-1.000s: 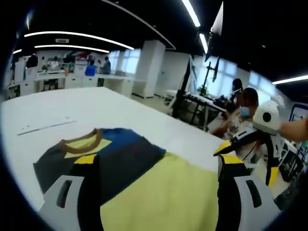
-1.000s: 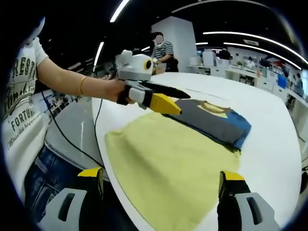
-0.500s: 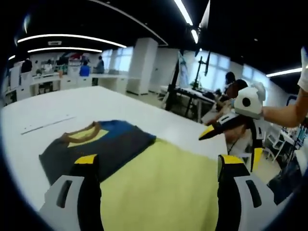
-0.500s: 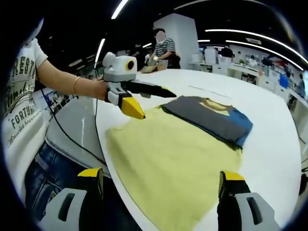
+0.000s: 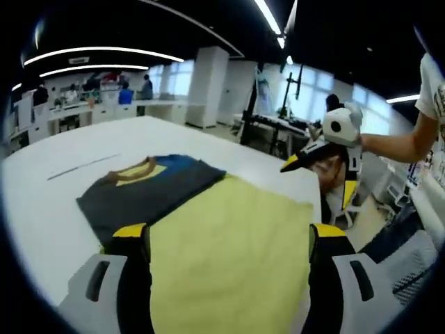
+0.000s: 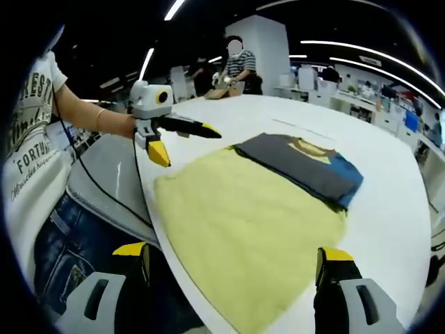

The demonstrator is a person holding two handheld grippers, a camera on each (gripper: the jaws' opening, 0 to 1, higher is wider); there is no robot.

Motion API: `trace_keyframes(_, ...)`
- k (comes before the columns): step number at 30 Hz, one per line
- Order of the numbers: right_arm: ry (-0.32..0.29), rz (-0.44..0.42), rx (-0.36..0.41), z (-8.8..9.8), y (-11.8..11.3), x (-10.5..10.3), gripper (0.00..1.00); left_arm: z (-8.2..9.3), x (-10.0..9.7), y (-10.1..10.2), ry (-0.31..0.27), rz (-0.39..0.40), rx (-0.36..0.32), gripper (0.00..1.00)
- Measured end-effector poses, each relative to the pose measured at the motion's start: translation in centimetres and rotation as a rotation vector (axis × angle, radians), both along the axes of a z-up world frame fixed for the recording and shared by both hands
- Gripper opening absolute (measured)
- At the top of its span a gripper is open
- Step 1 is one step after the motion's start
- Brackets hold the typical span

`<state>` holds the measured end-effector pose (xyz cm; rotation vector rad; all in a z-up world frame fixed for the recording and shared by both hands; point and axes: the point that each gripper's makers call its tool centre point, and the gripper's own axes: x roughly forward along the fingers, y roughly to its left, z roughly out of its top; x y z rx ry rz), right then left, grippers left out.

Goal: Fold the garment on the visible template until the final outline fits inside the template.

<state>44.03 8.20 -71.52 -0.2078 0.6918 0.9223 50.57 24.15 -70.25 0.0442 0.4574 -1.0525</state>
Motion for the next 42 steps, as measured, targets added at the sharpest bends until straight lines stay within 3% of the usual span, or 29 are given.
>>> trace_keyframes(9,0.009,0.005,-0.011,-0.4,0.0,-0.8,0.96,-1.1,-2.3,1.7,0.02,-0.02,0.044,0.83)
trace_keyframes(20,0.035,0.008,-0.055,-1.8,-0.6,-2.0,0.88,-4.0,-5.7,3.9,0.057,-0.067,0.16,0.69)
trace_keyframes(25,0.043,0.018,-0.081,-2.5,-1.1,-2.1,0.79,-5.1,-6.8,4.8,0.083,-0.085,0.207,0.62)
trace_keyframes(28,0.051,0.051,-0.145,-3.6,-1.8,-2.6,0.73,-5.9,-7.2,5.5,0.085,-0.094,0.25,0.56)
trace_keyframes(31,0.064,0.054,-0.139,-3.9,-1.9,-2.8,0.67,-6.5,-7.7,5.9,0.088,-0.106,0.281,0.53)
trace_keyframes(42,0.067,0.076,-0.195,-5.2,-2.8,-3.1,0.48,-8.2,-8.3,7.2,0.013,-0.168,0.437,0.44)
